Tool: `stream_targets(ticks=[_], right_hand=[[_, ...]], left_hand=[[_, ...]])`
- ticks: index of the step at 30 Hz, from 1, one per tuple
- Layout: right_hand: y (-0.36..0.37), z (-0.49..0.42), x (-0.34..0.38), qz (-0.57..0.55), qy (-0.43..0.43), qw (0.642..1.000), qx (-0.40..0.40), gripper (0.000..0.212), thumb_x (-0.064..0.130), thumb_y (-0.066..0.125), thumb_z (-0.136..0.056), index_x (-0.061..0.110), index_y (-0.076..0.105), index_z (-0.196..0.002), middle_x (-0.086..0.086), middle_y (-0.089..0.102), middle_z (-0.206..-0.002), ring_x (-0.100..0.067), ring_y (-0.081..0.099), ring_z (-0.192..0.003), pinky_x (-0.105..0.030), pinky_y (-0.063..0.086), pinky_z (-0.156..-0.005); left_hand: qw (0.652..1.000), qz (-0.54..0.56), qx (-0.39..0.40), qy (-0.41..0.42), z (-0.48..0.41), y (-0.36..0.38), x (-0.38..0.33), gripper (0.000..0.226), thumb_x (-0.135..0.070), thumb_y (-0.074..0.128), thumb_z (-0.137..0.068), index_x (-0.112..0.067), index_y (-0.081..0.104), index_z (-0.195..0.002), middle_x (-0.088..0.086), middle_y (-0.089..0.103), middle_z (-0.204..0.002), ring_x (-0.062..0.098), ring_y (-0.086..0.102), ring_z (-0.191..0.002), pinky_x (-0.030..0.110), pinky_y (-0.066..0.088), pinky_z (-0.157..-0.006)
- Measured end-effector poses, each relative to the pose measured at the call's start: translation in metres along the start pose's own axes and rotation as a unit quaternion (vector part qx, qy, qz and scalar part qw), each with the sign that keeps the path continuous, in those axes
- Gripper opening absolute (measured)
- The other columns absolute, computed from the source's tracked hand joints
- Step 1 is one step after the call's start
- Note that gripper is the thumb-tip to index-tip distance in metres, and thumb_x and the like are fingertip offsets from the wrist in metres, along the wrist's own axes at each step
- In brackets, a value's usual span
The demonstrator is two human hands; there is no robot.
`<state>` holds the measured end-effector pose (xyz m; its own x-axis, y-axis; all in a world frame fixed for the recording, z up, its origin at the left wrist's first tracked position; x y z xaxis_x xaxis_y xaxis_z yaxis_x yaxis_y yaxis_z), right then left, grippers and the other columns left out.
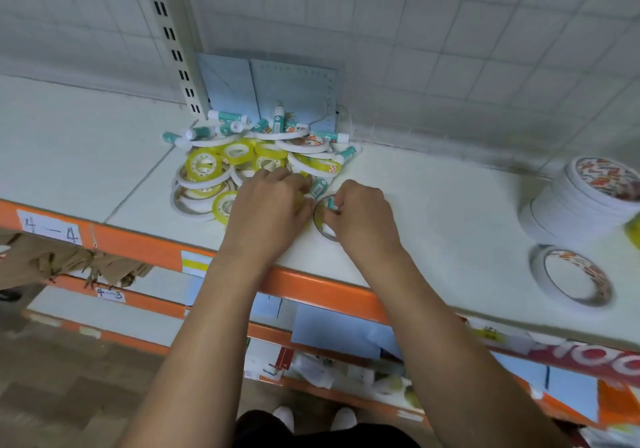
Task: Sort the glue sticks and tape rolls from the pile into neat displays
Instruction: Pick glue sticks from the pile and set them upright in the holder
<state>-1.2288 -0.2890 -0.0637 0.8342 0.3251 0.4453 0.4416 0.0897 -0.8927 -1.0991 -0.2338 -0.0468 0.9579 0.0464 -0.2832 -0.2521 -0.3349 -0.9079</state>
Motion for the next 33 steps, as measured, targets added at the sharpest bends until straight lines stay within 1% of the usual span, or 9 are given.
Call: stream_targets(ticks=[3, 9, 11, 14, 17, 21, 23, 29, 33], right_hand=[[0.002, -0.003, 0.003, 0.019, 0.035, 0.999, 0.008, 0.029, 0.028, 0.062, -0.089, 0.007, 0.057, -0.108, -0.012, 0.065, -0.105, -0.029, 0.059, -0.098, -0.03, 0.037, -0.067], [-0.011, 0.002, 0.004, 0.046, 0.048, 0.998, 0.018, 0.037, 0.018, 0.06, -0.086, 0.006, 0.056, -0.121, -0.014, 0.057, -0.115, -0.032, 0.056, -0.106, -0.033, 0.043, -0.081], [-0.016, 0.005, 0.002, 0.043, 0.05, 0.997, 0.025, 0.038, 0.016, 0.059, -0.085, 0.006, 0.059, -0.121, -0.014, 0.054, -0.115, -0.031, 0.056, -0.104, -0.032, 0.043, -0.08], [-0.022, 0.01, -0.001, 0.04, 0.065, 0.997, 0.009, 0.031, 0.014, 0.058, -0.084, 0.007, 0.065, -0.113, -0.013, 0.052, -0.111, -0.03, 0.057, -0.098, -0.031, 0.044, -0.078], [-0.027, 0.014, -0.002, 0.031, 0.078, 0.996, -0.02, 0.027, 0.011, 0.057, -0.083, 0.008, 0.067, -0.108, -0.011, 0.055, -0.107, -0.029, 0.058, -0.094, -0.031, 0.046, -0.076], [-0.029, 0.019, -0.001, 0.019, 0.085, 0.995, -0.043, 0.027, 0.01, 0.055, -0.08, 0.01, 0.065, -0.106, -0.01, 0.065, -0.101, -0.027, 0.059, -0.093, -0.037, 0.05, -0.078], [-0.03, 0.023, -0.003, 0.015, 0.087, 0.994, -0.062, 0.026, 0.01, 0.057, -0.08, 0.012, 0.065, -0.104, -0.008, 0.068, -0.097, -0.027, 0.059, -0.091, -0.039, 0.05, -0.077], [-0.04, 0.038, -0.018, 0.006, 0.094, 0.991, -0.094, 0.027, 0.013, 0.062, -0.082, 0.015, 0.064, -0.109, -0.005, 0.068, -0.103, -0.026, 0.059, -0.096, -0.039, 0.05, -0.079], [-0.05, 0.054, -0.036, 0.011, 0.123, 0.985, -0.117, 0.028, 0.011, 0.062, -0.081, 0.015, 0.062, -0.109, -0.005, 0.066, -0.105, -0.025, 0.059, -0.094, -0.038, 0.05, -0.077]], left_hand=[[0.999, -0.006, 0.019, 0.026, -0.015, 0.005, 0.004, 0.026, -0.032, 0.058, -0.091, -0.016, 0.068, -0.109, 0.008, 0.067, -0.105, 0.032, 0.055, -0.101, 0.043, 0.044, -0.084], [0.998, -0.016, 0.029, 0.044, -0.035, 0.018, 0.001, 0.025, -0.035, 0.061, -0.089, -0.011, 0.066, -0.096, 0.014, 0.067, -0.088, 0.034, 0.053, -0.094, 0.038, 0.038, -0.071], [0.998, -0.009, 0.048, 0.03, -0.038, 0.022, 0.001, 0.022, -0.031, 0.064, -0.088, -0.01, 0.064, -0.094, 0.016, 0.065, -0.087, 0.034, 0.051, -0.095, 0.036, 0.032, -0.068], [0.997, 0.016, 0.067, 0.028, -0.043, 0.024, 0.003, 0.016, -0.022, 0.064, -0.088, -0.01, 0.064, -0.099, 0.014, 0.065, -0.091, 0.034, 0.05, -0.098, 0.037, 0.04, -0.072], [0.995, 0.039, 0.085, 0.035, -0.042, 0.02, 0.003, 0.023, -0.012, 0.062, -0.086, -0.01, 0.063, -0.109, 0.012, 0.067, -0.1, 0.032, 0.056, -0.102, 0.043, 0.049, -0.08], [0.992, 0.028, 0.112, 0.053, -0.037, 0.016, 0.002, 0.034, -0.013, 0.065, -0.083, -0.007, 0.062, -0.116, 0.012, 0.058, -0.115, 0.032, 0.054, -0.109, 0.042, 0.048, -0.085], [0.99, 0.019, 0.125, 0.057, -0.035, 0.014, 0.001, 0.031, -0.016, 0.065, -0.081, -0.008, 0.064, -0.111, 0.011, 0.054, -0.113, 0.032, 0.052, -0.109, 0.041, 0.047, -0.081], [0.994, 0.022, 0.068, 0.081, -0.033, 0.004, -0.007, 0.029, -0.016, 0.063, -0.078, -0.011, 0.057, -0.107, 0.008, 0.053, -0.104, 0.028, 0.051, -0.099, 0.037, 0.043, -0.074], [0.986, 0.039, 0.069, 0.145, -0.031, 0.006, -0.033, 0.027, -0.018, 0.06, -0.077, -0.016, 0.053, -0.103, 0.003, 0.056, -0.098, 0.026, 0.05, -0.091, 0.035, 0.037, -0.066]])
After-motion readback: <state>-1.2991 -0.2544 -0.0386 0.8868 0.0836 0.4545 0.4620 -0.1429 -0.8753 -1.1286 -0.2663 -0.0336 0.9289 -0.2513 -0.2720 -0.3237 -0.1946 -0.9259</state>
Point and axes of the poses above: each hand's wrist, its own z-axis away from the middle knuckle, its own y-axis out of the palm, x = y × z, the point moved 2 cm from there along -z, towards the middle knuckle
